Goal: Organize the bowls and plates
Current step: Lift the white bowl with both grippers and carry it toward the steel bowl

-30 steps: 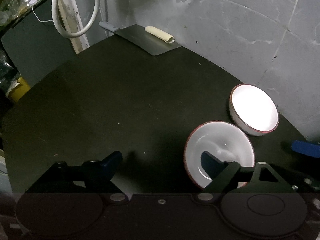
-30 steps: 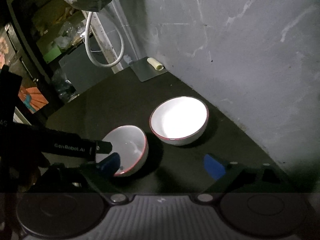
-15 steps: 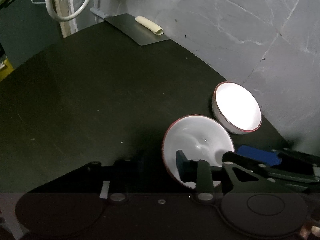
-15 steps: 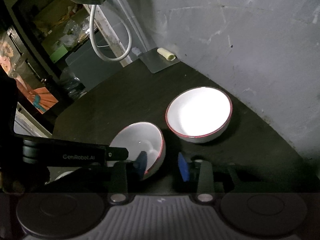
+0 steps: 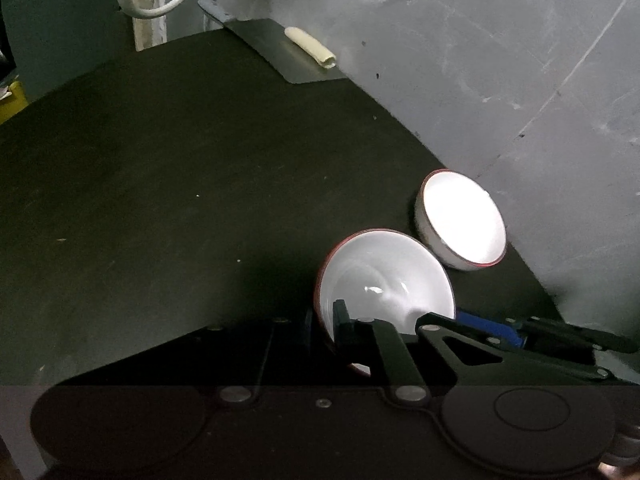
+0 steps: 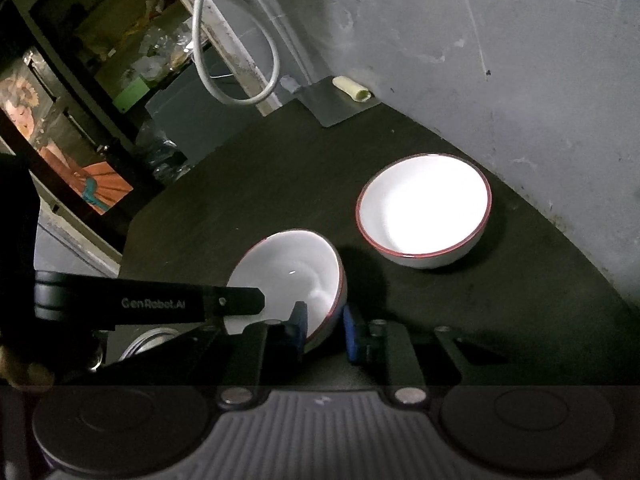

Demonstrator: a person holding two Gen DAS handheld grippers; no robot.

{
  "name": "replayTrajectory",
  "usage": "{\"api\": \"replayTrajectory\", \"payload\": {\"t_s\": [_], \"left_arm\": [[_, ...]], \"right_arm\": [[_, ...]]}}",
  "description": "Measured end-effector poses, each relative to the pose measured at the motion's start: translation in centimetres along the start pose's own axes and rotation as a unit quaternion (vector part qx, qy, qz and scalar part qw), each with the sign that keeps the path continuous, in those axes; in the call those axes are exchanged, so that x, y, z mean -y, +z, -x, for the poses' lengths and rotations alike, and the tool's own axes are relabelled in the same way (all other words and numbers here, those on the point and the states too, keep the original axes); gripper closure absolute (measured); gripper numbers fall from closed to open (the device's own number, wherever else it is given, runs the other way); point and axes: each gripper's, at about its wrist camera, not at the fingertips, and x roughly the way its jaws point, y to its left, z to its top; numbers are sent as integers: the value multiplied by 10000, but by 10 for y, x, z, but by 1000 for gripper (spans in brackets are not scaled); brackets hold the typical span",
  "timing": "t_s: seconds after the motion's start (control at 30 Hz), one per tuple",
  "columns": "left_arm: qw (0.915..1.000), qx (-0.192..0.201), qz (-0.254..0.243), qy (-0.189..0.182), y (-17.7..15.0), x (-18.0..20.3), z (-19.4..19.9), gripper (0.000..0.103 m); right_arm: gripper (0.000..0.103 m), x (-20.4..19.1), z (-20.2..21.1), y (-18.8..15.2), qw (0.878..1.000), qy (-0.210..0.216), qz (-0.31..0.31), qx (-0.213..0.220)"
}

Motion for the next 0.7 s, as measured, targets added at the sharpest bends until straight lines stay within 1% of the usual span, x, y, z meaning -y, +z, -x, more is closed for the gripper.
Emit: {"api": "replayTrajectory", "payload": {"t_s": [0.23, 0.47, 0.7], "left_arm": [[9995, 255, 84, -170, -13, 4, 29, 94], [9985, 425, 125, -334, -40, 10, 64, 93], [9980, 356, 130, -502, -75, 15, 89, 93]], "right_arm": [[82, -7, 27, -4, 9998, 165, 92, 107], [83, -15, 63, -17, 9989, 348, 245, 219], [83, -20, 100, -41, 9973, 565, 426, 201]]}}
